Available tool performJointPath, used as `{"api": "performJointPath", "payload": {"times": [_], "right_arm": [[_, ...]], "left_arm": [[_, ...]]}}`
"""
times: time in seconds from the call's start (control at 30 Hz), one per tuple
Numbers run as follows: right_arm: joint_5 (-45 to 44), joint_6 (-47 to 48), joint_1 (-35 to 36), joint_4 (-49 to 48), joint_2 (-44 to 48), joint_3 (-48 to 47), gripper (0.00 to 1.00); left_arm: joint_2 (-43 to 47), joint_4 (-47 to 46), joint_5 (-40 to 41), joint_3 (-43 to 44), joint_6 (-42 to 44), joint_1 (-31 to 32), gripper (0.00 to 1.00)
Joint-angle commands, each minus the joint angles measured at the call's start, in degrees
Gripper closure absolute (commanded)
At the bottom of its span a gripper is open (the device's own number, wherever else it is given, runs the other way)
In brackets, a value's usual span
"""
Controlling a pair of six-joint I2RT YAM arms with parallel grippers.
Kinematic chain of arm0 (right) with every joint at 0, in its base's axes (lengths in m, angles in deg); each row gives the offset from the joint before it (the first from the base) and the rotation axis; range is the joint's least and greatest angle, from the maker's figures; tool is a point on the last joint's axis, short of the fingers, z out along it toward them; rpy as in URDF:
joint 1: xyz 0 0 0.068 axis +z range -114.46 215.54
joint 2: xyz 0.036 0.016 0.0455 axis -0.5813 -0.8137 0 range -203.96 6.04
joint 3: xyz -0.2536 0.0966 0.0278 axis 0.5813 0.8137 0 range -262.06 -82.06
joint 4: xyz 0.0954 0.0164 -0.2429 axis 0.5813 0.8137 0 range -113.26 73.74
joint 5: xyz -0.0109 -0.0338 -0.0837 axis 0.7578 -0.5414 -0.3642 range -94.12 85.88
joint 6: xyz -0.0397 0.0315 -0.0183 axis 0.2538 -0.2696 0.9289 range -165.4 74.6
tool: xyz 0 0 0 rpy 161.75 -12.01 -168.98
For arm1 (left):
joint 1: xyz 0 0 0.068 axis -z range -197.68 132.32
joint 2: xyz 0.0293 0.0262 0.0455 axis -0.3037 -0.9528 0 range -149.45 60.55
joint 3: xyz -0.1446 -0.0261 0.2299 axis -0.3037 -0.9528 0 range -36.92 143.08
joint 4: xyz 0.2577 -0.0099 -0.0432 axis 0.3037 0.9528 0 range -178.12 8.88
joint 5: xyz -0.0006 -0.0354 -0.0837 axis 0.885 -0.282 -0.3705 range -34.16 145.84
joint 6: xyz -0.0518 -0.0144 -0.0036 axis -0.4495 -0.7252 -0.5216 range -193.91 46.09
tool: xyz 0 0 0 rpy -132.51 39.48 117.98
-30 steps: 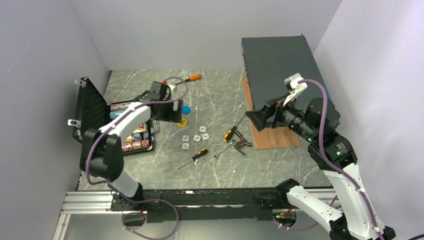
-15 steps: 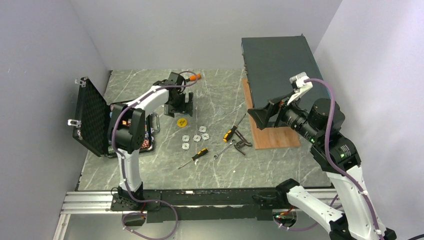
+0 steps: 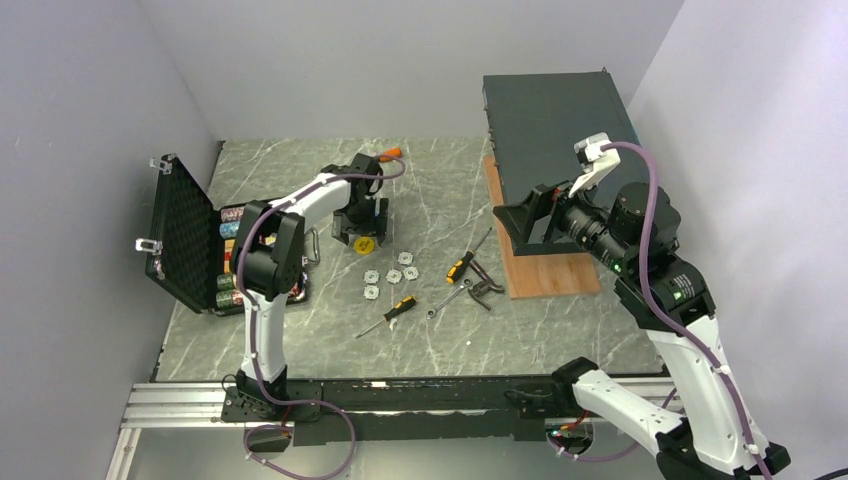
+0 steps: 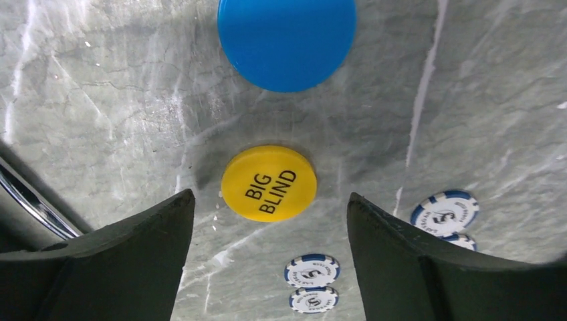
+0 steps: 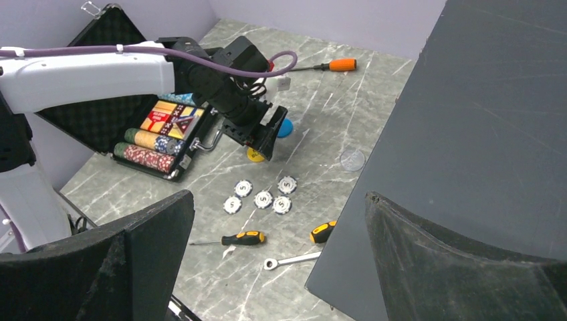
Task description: Pack up texas hold em set
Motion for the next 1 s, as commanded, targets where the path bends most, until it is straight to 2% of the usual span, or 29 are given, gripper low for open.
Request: {"api": "performJointPath", "payload": {"times": [0.0,0.23,0.43,0.67,0.8,0.97], "right_arm": [[0.1,-0.4,0.0,-1.3,-1.0,-2.1,0.00],[0.3,0.1,0.0,-1.7,-1.4,-2.2,0.00],[0.5,-0.4,0.0,-2.2,-0.3,-1.7,0.00],[1.0,-0.9,0.0,-2.1,-0.4,-1.6,0.00],[1.4,-1.4,0.0,-2.7,-0.1,-1.1,0.00],[1.7,-1.8,0.0,-3.0,-0.2,-1.1,0.00]], "left_arm": [[-2.0,1.7,2.3,2.8,1.6,0.1,0.19],[-3.7,1.6,3.4,3.5,1.9,0.1,0.23],[-4.1,2.7,4.8,3.3,1.5,0.4,0.36],[-4.7,3.5,6.4,3.1,1.6,2.5,0.35],[-5.3,4.2,6.1,3.9,1.6,2.5,0.46],[-2.9,3.5,6.9,3.1,2.2,2.4,0.53]]}}
